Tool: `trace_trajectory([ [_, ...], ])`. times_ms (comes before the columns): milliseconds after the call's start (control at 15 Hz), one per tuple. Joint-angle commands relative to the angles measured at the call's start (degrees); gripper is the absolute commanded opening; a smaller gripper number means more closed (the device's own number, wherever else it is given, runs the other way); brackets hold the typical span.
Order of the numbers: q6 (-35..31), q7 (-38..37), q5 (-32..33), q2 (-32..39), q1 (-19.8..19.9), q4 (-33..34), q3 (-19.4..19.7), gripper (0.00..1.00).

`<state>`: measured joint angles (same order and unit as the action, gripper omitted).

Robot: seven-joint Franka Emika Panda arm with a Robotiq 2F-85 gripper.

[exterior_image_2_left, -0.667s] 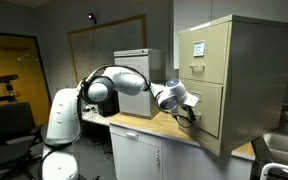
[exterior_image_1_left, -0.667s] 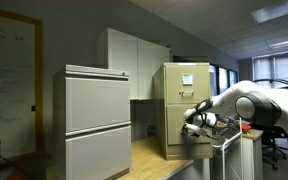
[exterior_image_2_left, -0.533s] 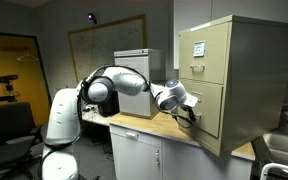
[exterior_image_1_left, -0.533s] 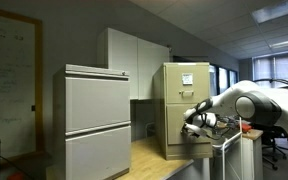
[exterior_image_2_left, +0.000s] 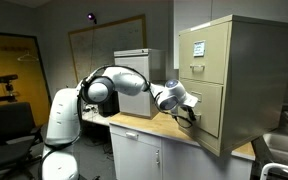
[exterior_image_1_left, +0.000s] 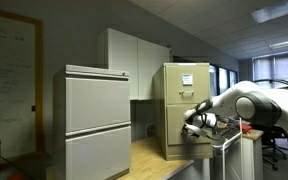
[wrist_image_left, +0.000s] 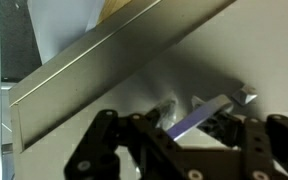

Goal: Open the bottom drawer of the right cabinet

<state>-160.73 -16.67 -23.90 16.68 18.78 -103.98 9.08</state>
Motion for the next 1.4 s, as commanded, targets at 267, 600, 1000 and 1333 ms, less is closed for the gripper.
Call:
trace_trajectory([
  [267, -8.5, -8.7, 0.1, -4.0, -4.9, -12.0, 2.4, 0.11],
  [600, -24.2, -6.0, -10.5, -8.4, -2.1, -19.5, -9.6, 0.02],
  [1000, -21.7, -12.4, -4.8, -11.6, 14.9, -20.6, -23.3, 0.05],
  [1333, -7.9, -8.7, -0.8, -14.8, 20.1, -17.5, -23.1, 0.05],
])
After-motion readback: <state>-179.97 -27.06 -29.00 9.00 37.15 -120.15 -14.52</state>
